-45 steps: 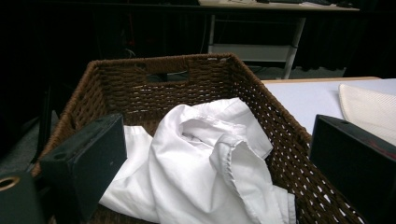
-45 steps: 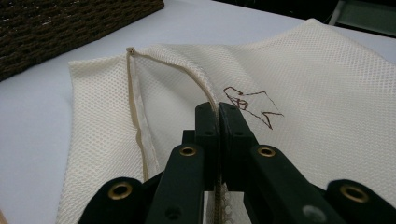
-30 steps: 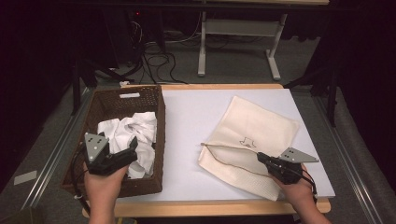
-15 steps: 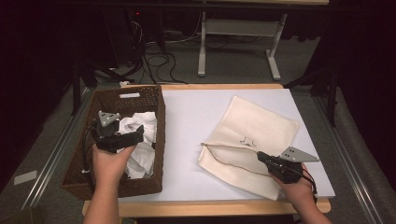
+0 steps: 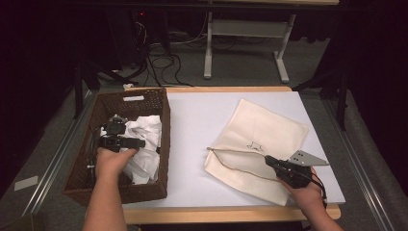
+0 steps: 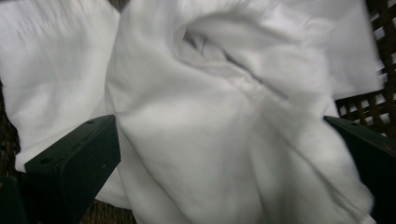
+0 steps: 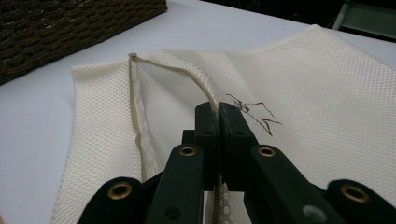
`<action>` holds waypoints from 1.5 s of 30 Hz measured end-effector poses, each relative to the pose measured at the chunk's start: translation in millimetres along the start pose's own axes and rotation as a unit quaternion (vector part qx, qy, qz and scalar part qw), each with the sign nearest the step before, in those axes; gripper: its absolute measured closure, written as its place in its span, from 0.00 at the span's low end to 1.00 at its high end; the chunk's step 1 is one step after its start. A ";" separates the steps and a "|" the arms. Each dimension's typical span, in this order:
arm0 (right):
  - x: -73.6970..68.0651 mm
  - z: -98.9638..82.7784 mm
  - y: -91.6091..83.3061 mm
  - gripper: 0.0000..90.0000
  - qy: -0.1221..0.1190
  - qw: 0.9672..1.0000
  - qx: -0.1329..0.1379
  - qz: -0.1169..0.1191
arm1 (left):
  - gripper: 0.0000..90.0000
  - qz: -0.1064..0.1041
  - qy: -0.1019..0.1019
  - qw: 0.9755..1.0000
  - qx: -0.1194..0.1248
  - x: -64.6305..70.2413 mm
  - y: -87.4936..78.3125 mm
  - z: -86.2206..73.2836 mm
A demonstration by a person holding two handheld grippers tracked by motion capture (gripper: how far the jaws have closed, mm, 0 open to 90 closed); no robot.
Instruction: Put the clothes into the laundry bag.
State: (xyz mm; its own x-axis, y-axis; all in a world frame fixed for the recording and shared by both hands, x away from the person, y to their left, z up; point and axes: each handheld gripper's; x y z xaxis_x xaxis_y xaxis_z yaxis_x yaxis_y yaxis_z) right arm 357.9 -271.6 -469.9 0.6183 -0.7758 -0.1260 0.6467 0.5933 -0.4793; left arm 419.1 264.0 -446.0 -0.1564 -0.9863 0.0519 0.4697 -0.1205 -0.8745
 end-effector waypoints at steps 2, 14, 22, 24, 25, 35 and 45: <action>-0.2 -0.1 0.0 0.97 0.000 1.000 0.000 0.000 | 0.01 -0.003 0.003 1.000 -0.023 0.5 9.0 -0.8; -1.7 -1.6 1.0 0.97 -0.002 1.000 -0.005 0.001 | 0.02 -0.034 0.016 0.994 -0.101 8.9 43.9 -6.8; -1.4 -2.1 1.3 0.97 -0.002 1.000 -0.003 0.003 | 0.03 -0.032 0.035 0.992 -0.119 13.3 51.3 -6.6; -1.4 -2.2 1.3 0.97 -0.001 1.000 -0.005 0.003 | 0.07 -0.032 0.037 0.992 -0.118 14.4 50.5 -6.5; -1.5 -2.2 1.3 0.97 0.000 1.000 -0.005 0.002 | 0.10 -0.035 0.041 0.992 -0.113 15.6 49.4 -6.6; -2.5 -1.4 -0.1 0.97 -0.002 1.000 -0.004 0.000 | 0.49 -0.032 0.062 0.993 -0.093 19.8 42.7 -6.1; -2.6 -2.0 0.1 0.97 -0.003 1.000 -0.004 0.000 | 0.76 -0.033 0.070 0.994 -0.073 21.7 38.3 -6.4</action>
State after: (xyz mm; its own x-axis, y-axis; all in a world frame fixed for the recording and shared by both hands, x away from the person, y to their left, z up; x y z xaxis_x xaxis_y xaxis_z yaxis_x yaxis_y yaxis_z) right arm 355.4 -270.0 -471.4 0.6210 -0.7744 -0.1211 0.6430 0.5916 -0.4864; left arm 428.1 238.6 -481.5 -0.3078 -0.9500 0.0525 0.3244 -0.1566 -0.9329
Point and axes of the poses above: each handheld gripper's, and its own axes: y roughly forward along the jaws, z roughly out of its top, x roughly to its right, and after that the axes turned 8 degrees about y, right-handed
